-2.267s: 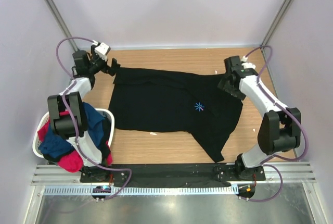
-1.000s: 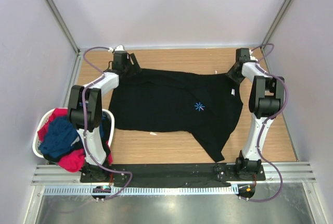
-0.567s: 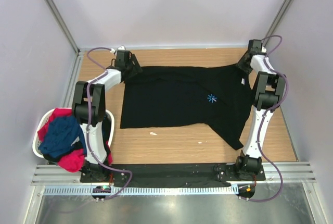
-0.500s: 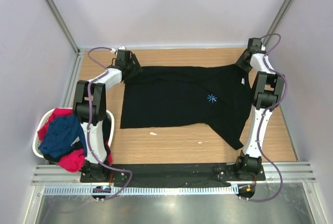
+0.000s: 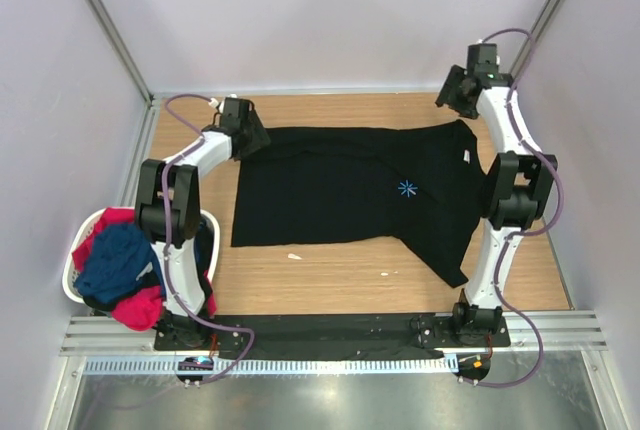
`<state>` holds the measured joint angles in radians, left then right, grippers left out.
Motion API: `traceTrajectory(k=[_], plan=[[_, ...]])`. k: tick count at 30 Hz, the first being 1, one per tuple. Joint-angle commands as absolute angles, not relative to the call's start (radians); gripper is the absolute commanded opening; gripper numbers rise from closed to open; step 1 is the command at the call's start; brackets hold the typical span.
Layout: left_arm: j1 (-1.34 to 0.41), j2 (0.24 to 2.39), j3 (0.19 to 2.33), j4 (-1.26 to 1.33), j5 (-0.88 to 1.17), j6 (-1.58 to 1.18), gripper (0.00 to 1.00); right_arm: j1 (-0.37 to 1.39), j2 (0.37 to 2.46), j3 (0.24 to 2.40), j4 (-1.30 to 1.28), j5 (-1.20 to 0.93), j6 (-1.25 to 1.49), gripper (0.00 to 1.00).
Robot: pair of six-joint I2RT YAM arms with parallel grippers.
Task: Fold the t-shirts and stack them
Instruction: Fold the tshirt
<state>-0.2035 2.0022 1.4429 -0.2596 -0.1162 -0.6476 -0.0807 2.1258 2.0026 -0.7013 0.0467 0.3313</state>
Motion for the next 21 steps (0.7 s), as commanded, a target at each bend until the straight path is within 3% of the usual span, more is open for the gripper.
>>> traceTrajectory(k=[1, 5, 21], plan=[[-0.209, 1.942, 1.43, -0.265, -0.123, -0.667, 0.67, 0.035, 2.06, 1.927, -0.715, 0.022, 0.275, 0.65], [-0.207, 1.936, 1.416, -0.278, -0.126, -0.683, 0.65, 0.113, 2.083, 1.876, -0.712, 0.038, 0.272, 0.59], [-0.204, 1.913, 1.402, -0.288, -0.117, -0.65, 0.68, 0.138, 2.183, 1.809, -0.698, 0.106, 0.236, 0.54]])
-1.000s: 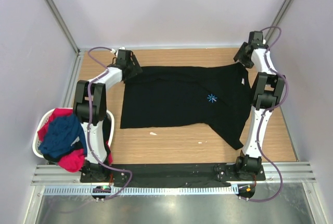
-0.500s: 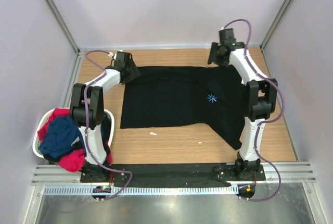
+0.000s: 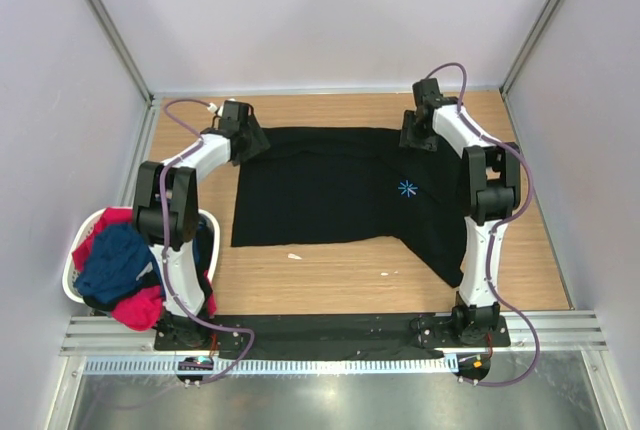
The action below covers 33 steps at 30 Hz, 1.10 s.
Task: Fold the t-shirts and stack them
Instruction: Fold the tshirt
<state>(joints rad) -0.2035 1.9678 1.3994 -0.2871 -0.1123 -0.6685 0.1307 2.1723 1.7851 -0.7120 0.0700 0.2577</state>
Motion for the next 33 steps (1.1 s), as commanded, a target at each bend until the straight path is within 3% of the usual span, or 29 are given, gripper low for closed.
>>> traceTrajectory(k=[1, 10, 12, 23, 24, 33], plan=[[-0.206, 1.914, 1.405, -0.29, -0.118, -0.65, 0.68, 0.138, 2.195, 1.813, -0.699, 0.115, 0.239, 0.54], [-0.207, 1.919, 1.419, -0.308, -0.129, -0.649, 0.77, 0.137, 2.223, 1.809, -0.707, 0.106, 0.244, 0.5], [-0.207, 1.919, 1.417, -0.308, -0.127, -0.649, 0.89, 0.138, 2.221, 1.802, -0.704, 0.113, 0.239, 0.49], [-0.207, 1.913, 1.419, -0.308, -0.115, -0.64, 0.91, 0.138, 2.212, 1.853, -0.709, 0.143, 0.221, 0.47], [-0.207, 1.913, 1.419, -0.308, -0.115, -0.64, 0.99, 0.138, 2.215, 1.861, -0.701, 0.141, 0.218, 0.47], [-0.207, 1.907, 1.414, -0.308, -0.121, -0.638, 1.0, 0.137, 2.235, 1.865, -0.701, 0.144, 0.216, 0.47]])
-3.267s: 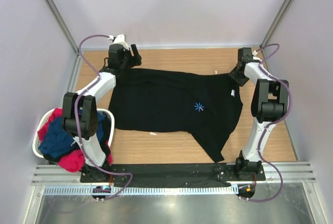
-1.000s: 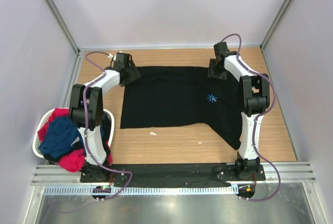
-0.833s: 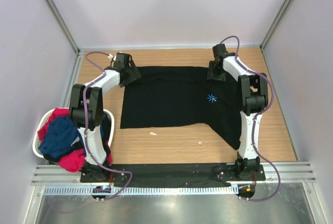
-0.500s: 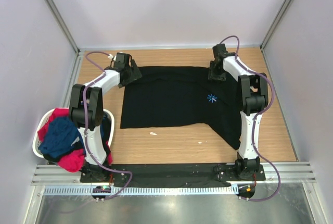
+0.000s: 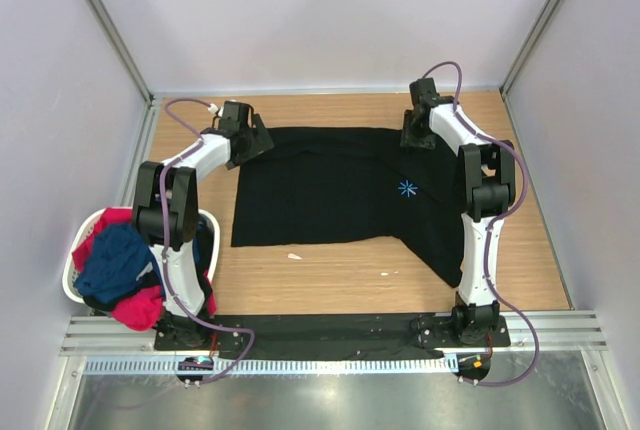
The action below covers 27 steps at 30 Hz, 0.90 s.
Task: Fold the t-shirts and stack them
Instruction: Fold the tshirt
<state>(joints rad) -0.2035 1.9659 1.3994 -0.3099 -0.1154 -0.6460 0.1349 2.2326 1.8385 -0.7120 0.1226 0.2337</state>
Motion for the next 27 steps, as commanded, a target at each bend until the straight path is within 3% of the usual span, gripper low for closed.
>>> traceTrajectory(k=[1, 6, 16, 22, 27], plan=[[-0.207, 1.907, 1.414, -0.308, -0.121, -0.638, 1.0, 0.138, 2.235, 1.864, -0.703, 0.15, 0.213, 0.47], [-0.207, 1.91, 1.417, -0.308, -0.12, -0.637, 1.0, 0.138, 2.246, 1.861, -0.701, 0.163, 0.207, 0.46], [-0.207, 1.902, 1.414, -0.31, -0.132, -0.635, 1.0, 0.138, 2.253, 1.859, -0.701, 0.156, 0.206, 0.32], [-0.207, 1.894, 1.407, -0.31, -0.135, -0.635, 1.0, 0.138, 2.23, 1.85, -0.707, 0.155, 0.207, 0.08], [-0.207, 1.891, 1.401, -0.31, -0.138, -0.637, 1.0, 0.138, 2.181, 1.806, -0.709, 0.138, 0.225, 0.01]])
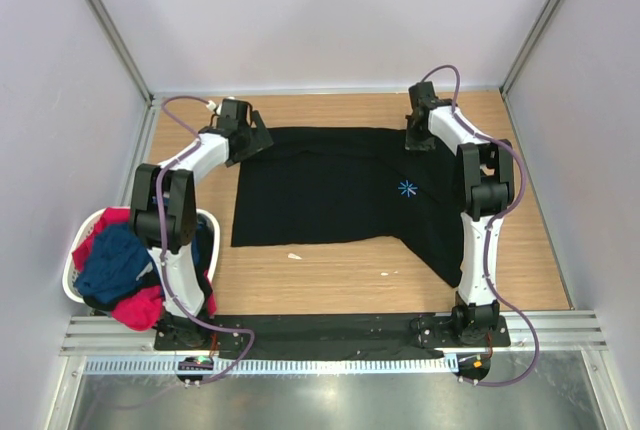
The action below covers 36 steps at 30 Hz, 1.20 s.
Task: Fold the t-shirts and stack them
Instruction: Fold the tshirt
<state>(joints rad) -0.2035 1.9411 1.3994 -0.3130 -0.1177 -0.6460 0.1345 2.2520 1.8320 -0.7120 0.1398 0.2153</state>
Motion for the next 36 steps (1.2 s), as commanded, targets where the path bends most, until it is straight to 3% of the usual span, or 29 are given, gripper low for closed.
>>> traceTrajectory(k=[1, 14, 36], plan=[[-0.207, 1.891, 1.399, -0.308, -0.137, -0.637, 1.0, 0.137, 2.172, 1.795, -0.701, 0.132, 0.225, 0.01], [-0.207, 1.862, 1.371, -0.298, -0.138, -0.626, 1.0, 0.147, 2.083, 1.763, -0.704, 0.058, 0.275, 0.01], [-0.207, 1.743, 1.247, -0.295, -0.12, -0.594, 1.0, 0.331, 1.867, 1.439, -0.669, -0.086, 0.425, 0.01]])
